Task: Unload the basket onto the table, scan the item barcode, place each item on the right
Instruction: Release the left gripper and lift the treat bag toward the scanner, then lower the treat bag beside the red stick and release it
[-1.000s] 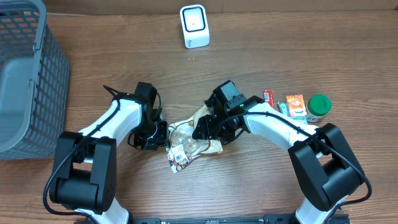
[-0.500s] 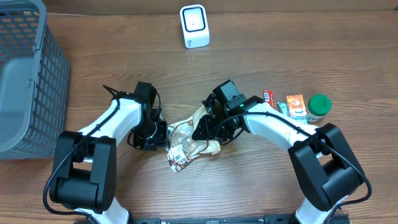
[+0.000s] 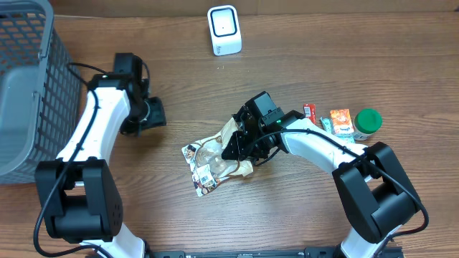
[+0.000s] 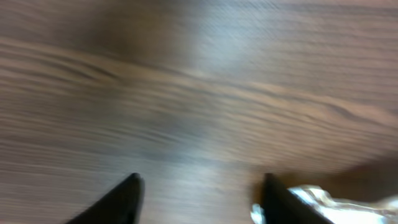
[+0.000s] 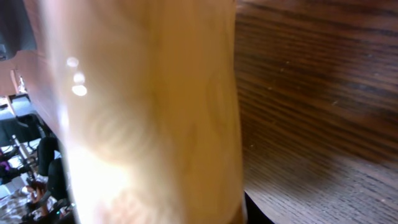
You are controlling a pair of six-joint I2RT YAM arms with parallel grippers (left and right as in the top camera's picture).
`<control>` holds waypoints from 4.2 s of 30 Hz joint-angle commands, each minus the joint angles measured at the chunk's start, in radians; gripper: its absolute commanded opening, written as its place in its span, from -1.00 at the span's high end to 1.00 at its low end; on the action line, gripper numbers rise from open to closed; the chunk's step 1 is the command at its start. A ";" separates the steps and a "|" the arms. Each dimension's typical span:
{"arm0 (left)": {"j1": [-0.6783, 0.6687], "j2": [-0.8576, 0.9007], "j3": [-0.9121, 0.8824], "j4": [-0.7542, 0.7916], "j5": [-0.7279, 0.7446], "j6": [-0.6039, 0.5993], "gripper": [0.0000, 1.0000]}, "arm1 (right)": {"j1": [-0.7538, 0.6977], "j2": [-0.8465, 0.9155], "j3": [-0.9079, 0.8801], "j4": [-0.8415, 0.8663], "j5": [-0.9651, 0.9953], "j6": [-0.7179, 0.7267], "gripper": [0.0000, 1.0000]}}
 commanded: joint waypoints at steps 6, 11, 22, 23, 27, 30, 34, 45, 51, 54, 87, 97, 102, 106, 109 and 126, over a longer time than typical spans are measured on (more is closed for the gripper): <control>0.028 0.005 0.013 0.017 -0.080 0.008 -1.00 | 0.007 -0.001 -0.006 0.035 0.033 -0.005 0.81; 0.028 0.005 0.013 0.017 -0.080 0.008 -1.00 | -0.008 -0.006 0.025 0.048 0.032 -0.031 0.93; 0.028 0.005 0.013 0.017 -0.080 0.008 -1.00 | -0.047 -0.084 0.659 -0.422 0.261 -0.433 0.93; 0.028 0.005 0.013 0.017 -0.080 0.008 -0.99 | -0.047 -0.084 0.742 -0.475 0.288 -0.463 0.93; 0.028 0.005 0.013 0.017 -0.080 0.008 -1.00 | -0.047 -0.083 1.050 -0.585 0.424 -0.507 0.93; 0.028 0.005 0.013 0.017 -0.080 0.008 -1.00 | -0.047 -0.083 1.154 -0.552 0.500 -0.598 0.93; 0.028 0.005 0.013 0.017 -0.080 0.008 -1.00 | -0.046 -0.070 1.150 -0.456 0.552 -0.717 0.93; 0.028 0.005 0.013 0.017 -0.080 0.008 -1.00 | -0.046 0.198 1.142 -0.083 0.772 -0.820 0.93; 0.028 0.005 0.013 0.017 -0.080 0.008 -0.99 | -0.046 0.356 1.142 0.123 0.869 -0.946 0.93; 0.028 0.005 0.013 0.017 -0.080 0.008 -0.99 | -0.046 0.433 1.142 0.237 0.921 -1.027 0.93; 0.028 0.005 0.013 0.017 -0.080 0.008 -1.00 | -0.051 0.582 1.143 0.299 0.973 -1.100 0.93; 0.028 0.005 0.013 0.017 -0.080 0.008 -1.00 | -0.050 0.379 1.143 0.251 1.005 -0.964 0.93; 0.028 0.005 0.013 0.017 -0.080 0.008 -1.00 | -0.079 0.209 1.143 -0.012 0.869 -0.793 0.93; 0.028 0.005 0.013 0.017 -0.080 0.008 -1.00 | -0.109 0.121 1.143 -0.281 0.755 -0.670 0.93; 0.028 0.005 0.013 0.017 -0.080 0.008 -1.00 | -0.143 0.091 1.143 -0.525 0.610 -0.631 0.92; 0.028 0.005 0.013 0.017 -0.080 0.008 -1.00 | -0.318 0.139 0.698 -0.986 0.553 -0.631 0.62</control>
